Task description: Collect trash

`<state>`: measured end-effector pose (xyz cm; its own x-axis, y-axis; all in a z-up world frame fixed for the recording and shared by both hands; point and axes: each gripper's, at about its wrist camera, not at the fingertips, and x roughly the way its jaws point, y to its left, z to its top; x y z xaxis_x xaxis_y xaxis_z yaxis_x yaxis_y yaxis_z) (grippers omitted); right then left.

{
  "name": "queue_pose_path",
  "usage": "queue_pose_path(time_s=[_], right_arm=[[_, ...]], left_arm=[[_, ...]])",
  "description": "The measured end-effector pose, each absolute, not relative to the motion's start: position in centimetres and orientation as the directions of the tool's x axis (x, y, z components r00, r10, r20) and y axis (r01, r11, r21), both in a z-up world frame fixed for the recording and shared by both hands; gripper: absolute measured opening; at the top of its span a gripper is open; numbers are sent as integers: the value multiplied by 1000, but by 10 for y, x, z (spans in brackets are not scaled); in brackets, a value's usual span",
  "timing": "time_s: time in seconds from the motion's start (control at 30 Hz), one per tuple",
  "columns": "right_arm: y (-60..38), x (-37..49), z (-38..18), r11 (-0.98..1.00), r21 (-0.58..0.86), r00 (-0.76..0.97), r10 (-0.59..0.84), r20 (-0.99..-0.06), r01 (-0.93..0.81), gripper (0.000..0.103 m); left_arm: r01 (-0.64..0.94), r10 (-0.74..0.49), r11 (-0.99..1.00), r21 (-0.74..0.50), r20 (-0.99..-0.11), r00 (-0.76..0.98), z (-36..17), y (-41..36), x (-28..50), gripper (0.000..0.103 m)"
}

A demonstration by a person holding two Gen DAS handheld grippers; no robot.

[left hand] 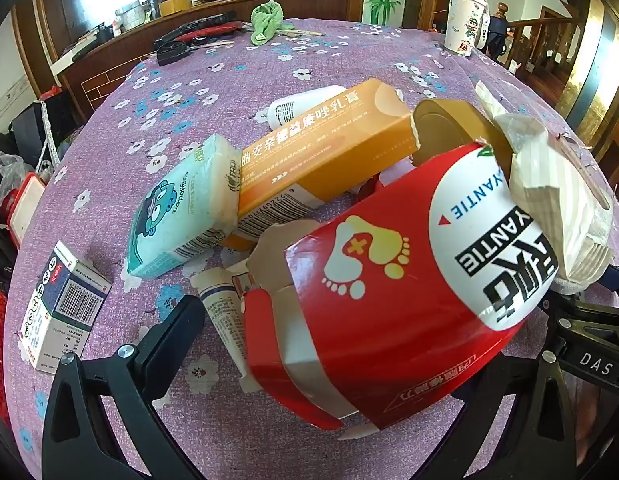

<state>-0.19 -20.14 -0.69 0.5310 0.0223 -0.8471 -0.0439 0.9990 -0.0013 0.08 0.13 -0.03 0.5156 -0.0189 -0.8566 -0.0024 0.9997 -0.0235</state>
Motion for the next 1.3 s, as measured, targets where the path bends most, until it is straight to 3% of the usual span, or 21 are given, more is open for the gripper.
queue_pose_path(time_s=[0.23, 0.53, 0.7, 0.83, 1.0, 1.3], right_arm=[[-219, -45, 13, 997, 12, 542, 52, -839, -78, 103], [-224, -116, 53, 995, 23, 662, 82, -745, -97, 103], [-210, -159, 80, 991, 19, 782, 116, -612, -133, 103], [-197, -200, 90, 989, 2, 871, 129, -474, -146, 103], [-175, -213, 84, 978, -34, 861, 166, -480, -207, 101], [-155, -216, 73, 961, -26, 829, 224, -513, -276, 88]], left_arm=[[34, -47, 999, -35, -855, 516, 14, 6, -26, 103], [76, -21, 996, 48, -701, 713, 60, 13, -101, 103], [39, 4, 998, 54, -631, 776, 69, 23, -138, 103], [-47, 92, 994, 102, -505, 858, 80, 28, -180, 103], [-158, 217, 973, 169, -431, 876, 74, 41, -216, 103], [-211, 232, 973, 98, -429, 873, 71, 73, -226, 103]])
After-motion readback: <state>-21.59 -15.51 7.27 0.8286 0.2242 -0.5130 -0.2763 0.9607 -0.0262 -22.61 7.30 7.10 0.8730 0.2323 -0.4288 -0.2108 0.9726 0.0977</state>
